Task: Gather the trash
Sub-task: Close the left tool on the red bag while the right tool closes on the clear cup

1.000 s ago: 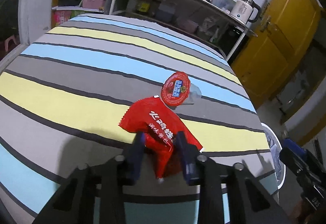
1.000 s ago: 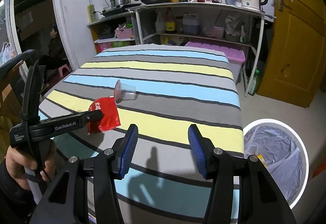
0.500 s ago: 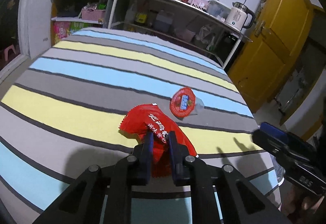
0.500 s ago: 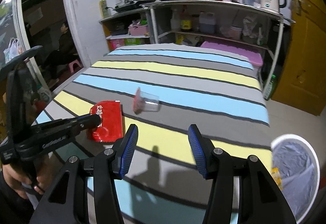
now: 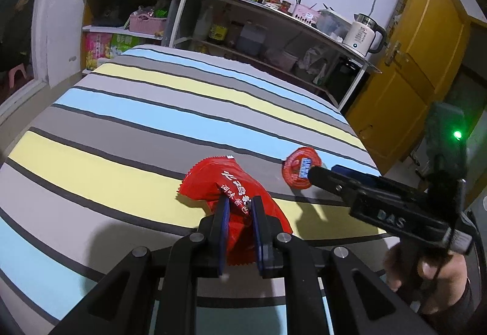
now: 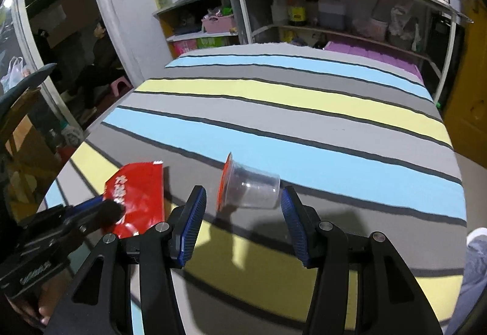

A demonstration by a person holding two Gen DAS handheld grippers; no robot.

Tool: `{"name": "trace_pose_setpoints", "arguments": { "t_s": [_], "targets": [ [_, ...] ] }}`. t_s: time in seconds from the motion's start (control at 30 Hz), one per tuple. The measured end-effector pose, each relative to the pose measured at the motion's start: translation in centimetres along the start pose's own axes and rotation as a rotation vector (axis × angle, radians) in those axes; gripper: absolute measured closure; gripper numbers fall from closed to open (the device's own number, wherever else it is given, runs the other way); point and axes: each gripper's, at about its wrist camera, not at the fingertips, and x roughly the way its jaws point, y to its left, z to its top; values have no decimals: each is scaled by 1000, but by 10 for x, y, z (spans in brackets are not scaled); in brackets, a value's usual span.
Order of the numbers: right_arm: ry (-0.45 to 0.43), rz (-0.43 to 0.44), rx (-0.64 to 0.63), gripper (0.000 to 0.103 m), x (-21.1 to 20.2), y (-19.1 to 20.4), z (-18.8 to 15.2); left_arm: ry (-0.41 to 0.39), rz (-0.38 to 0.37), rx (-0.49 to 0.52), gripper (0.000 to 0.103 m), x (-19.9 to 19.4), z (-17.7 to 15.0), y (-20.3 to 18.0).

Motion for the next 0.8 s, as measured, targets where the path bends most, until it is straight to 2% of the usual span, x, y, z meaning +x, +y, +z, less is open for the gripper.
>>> {"name": "trace_pose_setpoints", "arguments": {
  "t_s": [0.33, 0.4, 0.43, 0.8],
  "targets": [
    [58, -31, 32, 51, 22, -5, 10, -1, -19, 5, 89, 3, 2, 4],
    [68, -14, 56, 52, 20, -9, 7, -2, -20, 10, 89, 3, 3, 3],
    [65, -6, 63, 59, 20, -9, 7, -3, -20, 13, 89, 3, 3, 2],
    [-29, -30, 49, 59, -29, -8, -8, -6, -32, 74, 89, -2, 1, -23]
  ]
}}
